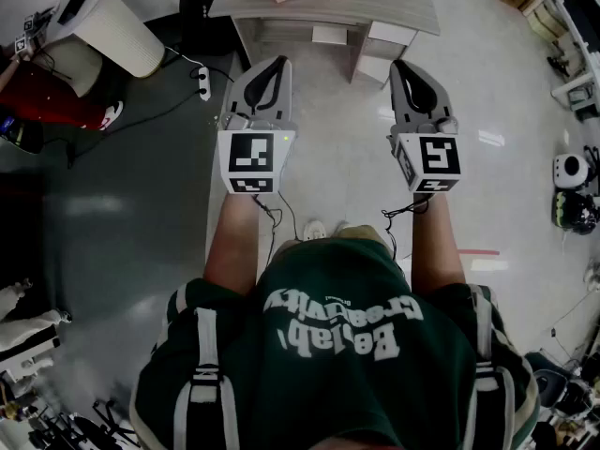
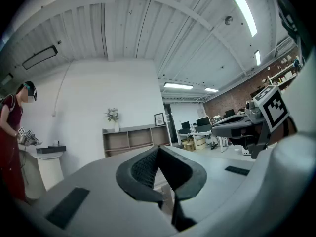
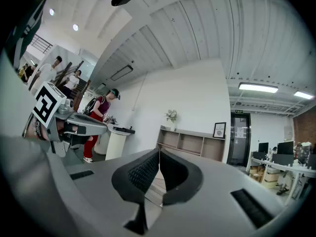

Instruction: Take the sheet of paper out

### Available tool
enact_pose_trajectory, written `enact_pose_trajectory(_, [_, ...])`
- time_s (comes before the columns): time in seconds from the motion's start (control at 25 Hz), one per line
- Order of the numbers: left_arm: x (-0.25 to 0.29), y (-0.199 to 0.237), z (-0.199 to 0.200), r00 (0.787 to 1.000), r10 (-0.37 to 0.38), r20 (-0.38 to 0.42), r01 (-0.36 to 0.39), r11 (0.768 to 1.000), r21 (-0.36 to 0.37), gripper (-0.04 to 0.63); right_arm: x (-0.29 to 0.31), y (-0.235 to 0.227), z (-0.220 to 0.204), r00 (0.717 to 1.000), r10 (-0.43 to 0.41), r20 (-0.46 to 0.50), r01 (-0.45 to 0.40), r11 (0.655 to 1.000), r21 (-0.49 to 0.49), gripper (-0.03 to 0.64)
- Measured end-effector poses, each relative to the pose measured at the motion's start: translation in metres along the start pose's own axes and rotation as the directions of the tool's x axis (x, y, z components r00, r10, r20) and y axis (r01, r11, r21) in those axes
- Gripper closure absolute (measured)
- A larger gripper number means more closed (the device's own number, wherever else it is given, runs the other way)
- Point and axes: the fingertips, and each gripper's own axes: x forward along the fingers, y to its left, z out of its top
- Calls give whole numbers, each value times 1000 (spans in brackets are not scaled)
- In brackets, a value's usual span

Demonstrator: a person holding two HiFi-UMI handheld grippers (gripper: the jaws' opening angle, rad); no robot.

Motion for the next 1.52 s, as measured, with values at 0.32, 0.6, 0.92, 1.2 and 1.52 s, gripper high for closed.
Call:
enact_pose_trajectory(0.32, [-5, -3, 1, 1000, -6, 8, 7, 1000, -24, 577, -5, 6, 1, 1000, 9, 1, -9, 1000, -19, 580])
enact_pose_trajectory(0.6, [-12, 4, 0, 1000, -11, 8, 11, 1000, -14, 577, -7, 15, 9, 999, -4, 40, 4, 1000, -2, 580])
enact_pose_trajectory(0.92, [-21, 2, -2, 1000, -20, -2, 20, 1000, -17, 577, -17, 23, 8, 1000, -3, 23, 4, 1000, -17, 580])
enact_pose_trajectory(1.2, [-7, 7, -11, 999, -35, -15, 35, 999, -17, 577, -3, 23, 5, 1000, -6, 26, 6, 1000, -16, 580])
enact_pose_trajectory(1.52, [33, 15, -29, 999, -40, -28, 40, 999, -10, 577, 35, 6, -16, 1000, 0, 24, 1, 1000, -11, 580])
